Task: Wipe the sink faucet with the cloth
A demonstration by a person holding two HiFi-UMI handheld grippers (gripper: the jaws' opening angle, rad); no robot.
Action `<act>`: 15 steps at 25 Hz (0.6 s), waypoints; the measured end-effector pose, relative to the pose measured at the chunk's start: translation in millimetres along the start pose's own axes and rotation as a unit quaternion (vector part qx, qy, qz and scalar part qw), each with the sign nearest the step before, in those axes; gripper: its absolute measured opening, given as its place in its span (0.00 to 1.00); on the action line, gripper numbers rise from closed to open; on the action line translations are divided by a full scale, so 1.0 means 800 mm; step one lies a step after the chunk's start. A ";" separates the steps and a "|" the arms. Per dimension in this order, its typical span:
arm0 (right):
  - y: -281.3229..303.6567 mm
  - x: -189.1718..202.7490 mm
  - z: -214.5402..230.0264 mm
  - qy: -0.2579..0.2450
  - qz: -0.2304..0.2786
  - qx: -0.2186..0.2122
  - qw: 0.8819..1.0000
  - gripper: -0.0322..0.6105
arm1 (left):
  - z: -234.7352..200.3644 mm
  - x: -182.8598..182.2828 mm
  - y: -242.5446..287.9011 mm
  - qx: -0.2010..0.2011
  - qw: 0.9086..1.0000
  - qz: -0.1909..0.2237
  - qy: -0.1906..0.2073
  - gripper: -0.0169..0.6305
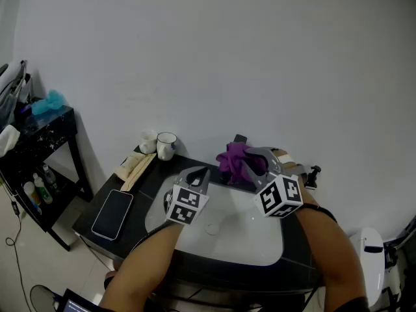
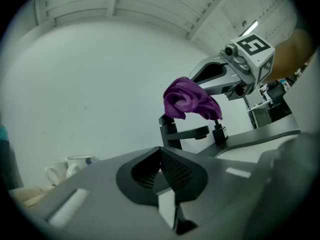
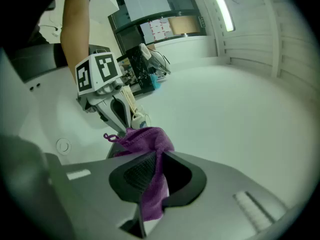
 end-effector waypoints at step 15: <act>0.023 0.020 -0.053 0.008 -0.024 -0.041 0.999 0.12 | -0.015 -0.002 -0.021 -0.030 0.999 -0.009 -0.040 0.05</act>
Point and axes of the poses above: the fingertips, and each gripper's own axes: y forward along the fingers, z to its right, x out of its underside, the point moved 4 cm from there along -y, backward along the fingers, and after that the axes turned 8 degrees about -x, right-handed, at the moved point
